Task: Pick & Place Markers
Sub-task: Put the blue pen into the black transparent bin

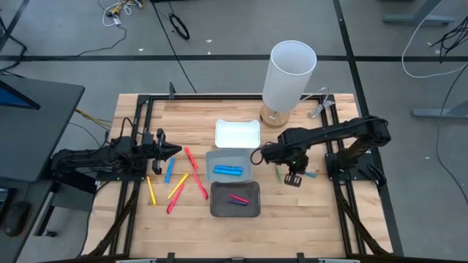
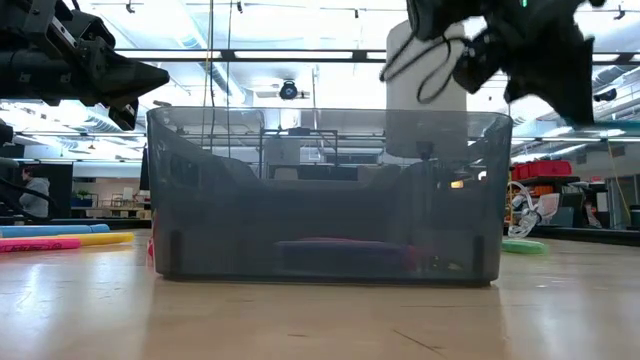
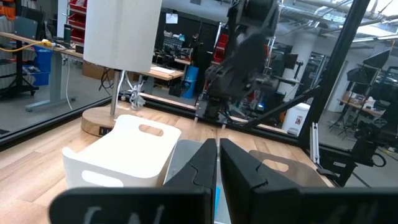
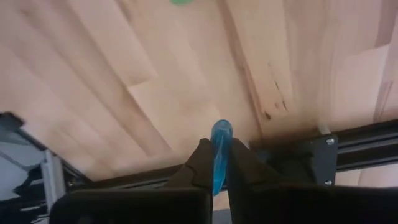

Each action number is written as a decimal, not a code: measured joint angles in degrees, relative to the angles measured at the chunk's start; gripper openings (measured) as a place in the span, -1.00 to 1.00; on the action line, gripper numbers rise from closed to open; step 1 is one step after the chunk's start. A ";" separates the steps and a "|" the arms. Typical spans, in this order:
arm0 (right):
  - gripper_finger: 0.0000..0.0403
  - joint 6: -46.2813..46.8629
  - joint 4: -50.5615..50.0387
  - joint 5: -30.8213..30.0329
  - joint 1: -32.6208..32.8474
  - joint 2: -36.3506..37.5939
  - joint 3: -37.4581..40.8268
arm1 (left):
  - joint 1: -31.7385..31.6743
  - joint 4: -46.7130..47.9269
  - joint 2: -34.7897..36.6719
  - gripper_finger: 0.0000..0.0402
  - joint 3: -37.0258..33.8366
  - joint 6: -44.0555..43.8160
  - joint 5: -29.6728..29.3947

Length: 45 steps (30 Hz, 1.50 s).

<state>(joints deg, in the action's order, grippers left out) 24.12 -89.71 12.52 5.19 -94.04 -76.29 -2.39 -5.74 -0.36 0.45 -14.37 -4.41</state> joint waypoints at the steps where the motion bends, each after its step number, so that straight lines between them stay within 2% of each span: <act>1: -0.94 0.54 -0.27 0.02 0.52 0.00 -1.21 | 0.00 0.00 0.00 -0.88 -0.01 0.00 0.00; 14: -0.94 6.81 -0.33 2.34 9.10 0.00 -11.12 | -0.01 0.00 0.01 -0.88 -0.01 0.00 0.01; 29: -0.94 14.24 -0.31 3.58 20.40 -0.02 -15.97 | -0.01 0.00 0.01 -0.88 -0.01 -0.01 -0.01; 45: -0.94 12.50 0.08 1.94 20.44 -3.02 -16.00 | -0.01 0.00 0.01 -0.88 0.00 0.00 0.00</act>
<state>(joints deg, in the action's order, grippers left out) 36.62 -89.62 14.46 25.63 -97.06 -92.29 -2.40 -5.74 -0.35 0.45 -14.37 -4.41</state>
